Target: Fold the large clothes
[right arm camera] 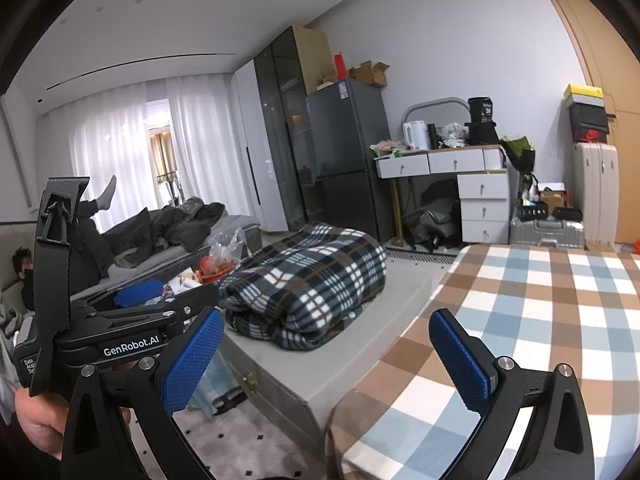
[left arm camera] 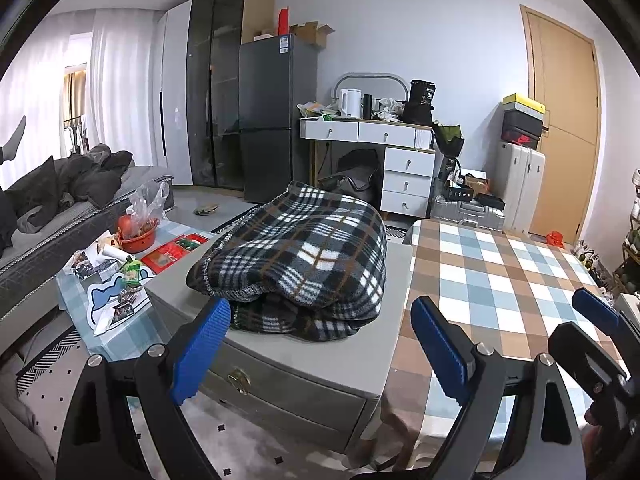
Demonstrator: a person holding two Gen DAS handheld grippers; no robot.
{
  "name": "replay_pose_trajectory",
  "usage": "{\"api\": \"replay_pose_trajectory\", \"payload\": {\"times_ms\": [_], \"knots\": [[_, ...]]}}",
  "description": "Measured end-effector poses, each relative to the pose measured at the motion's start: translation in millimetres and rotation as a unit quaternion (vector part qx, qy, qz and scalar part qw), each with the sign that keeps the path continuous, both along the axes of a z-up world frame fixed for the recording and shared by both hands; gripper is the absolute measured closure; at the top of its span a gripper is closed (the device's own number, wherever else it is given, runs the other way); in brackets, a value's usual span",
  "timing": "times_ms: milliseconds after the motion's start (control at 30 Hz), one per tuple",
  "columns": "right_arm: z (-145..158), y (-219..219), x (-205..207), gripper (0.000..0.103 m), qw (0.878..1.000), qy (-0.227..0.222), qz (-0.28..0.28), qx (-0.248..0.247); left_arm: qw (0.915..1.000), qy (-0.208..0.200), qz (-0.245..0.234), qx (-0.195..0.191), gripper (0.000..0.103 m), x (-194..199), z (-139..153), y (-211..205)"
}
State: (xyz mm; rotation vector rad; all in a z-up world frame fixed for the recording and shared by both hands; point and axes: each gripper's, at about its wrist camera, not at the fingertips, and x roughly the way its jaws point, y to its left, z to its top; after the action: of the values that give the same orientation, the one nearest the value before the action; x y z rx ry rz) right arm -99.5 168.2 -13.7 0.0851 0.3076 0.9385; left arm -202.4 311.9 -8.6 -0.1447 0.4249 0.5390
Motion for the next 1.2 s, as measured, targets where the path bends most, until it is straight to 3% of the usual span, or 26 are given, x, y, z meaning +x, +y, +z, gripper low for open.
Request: {"api": "replay_pose_trajectory", "payload": {"times_ms": [1200], "knots": [[-3,3,-7,0.000,1.000,0.007,0.004,0.006,0.9999,0.002,0.008,0.009,0.014,-10,-1,-9]]}}
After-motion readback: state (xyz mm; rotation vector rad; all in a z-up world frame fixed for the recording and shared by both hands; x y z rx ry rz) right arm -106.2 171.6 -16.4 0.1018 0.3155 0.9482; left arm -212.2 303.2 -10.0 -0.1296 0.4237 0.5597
